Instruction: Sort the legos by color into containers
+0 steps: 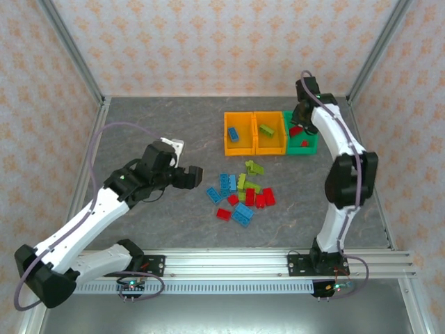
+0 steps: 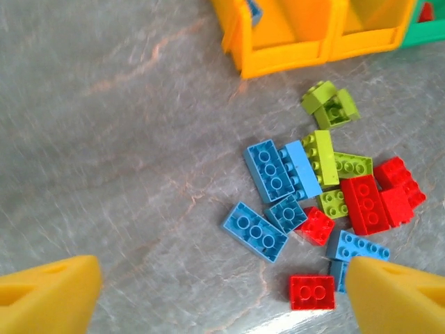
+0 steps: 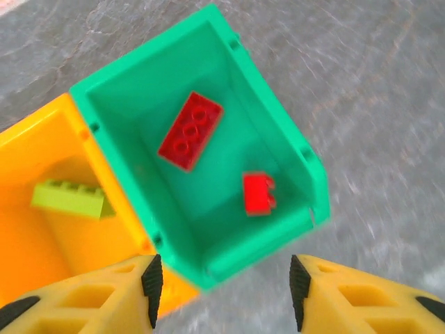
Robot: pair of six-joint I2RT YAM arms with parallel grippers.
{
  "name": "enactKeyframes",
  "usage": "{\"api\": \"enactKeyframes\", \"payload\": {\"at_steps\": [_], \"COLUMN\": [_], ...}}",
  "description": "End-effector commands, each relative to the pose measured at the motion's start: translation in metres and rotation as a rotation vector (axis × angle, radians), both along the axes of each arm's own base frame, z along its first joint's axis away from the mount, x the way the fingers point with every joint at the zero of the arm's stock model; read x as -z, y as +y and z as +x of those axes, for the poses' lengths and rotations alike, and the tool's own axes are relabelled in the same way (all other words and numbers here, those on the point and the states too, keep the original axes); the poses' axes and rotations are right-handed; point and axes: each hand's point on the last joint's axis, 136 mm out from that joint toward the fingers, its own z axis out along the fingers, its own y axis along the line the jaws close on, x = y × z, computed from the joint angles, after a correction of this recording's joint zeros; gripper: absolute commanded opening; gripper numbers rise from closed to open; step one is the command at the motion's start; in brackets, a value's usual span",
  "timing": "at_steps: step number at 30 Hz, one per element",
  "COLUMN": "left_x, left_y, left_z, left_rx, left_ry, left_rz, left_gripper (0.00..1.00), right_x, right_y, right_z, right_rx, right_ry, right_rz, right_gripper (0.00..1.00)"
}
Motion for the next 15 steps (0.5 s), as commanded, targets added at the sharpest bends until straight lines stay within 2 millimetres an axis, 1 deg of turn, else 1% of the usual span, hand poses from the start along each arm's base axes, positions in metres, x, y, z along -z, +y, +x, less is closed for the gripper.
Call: {"api": "enactKeyframes", "payload": {"at_steps": [1, 3, 6, 11, 15], "left_x": [0.030, 0.051, 0.078, 0.107, 0.124], "left_y": [-0.019, -0.031, -0.038, -0.052, -0.068], "left_z": [-0.011, -0.013, -0.012, -0.002, 0.008], "left_rx": [-0.071, -0.087, -0.129, -0.181, -0.236], "left_ry": [0.209, 0.304, 0.403, 0.524, 0.593], "left_rz": [-0.077, -0.095, -0.062, -0.047, -0.094], "left_gripper": [0.83, 0.80, 0.76, 0.75, 0.79], "right_x": [-0.018, -0.015, -0.011, -0.009, -0.012], "right_y": [0.004, 0.004, 0.002, 0.003, 0.001], "right_z": [-0.039, -0.056, -0.073, -0.083, -0.088], "right_rx": [0.079, 0.084, 0.073, 0.034, 0.025], "right_ry": [-0.063, -0.054, -0.013, 0.043, 0.038], "right_rz": [0.115, 0.130, 0.117, 0.100, 0.089], "right_gripper": [0.57, 0.60, 0.63, 0.65, 0.66]}}
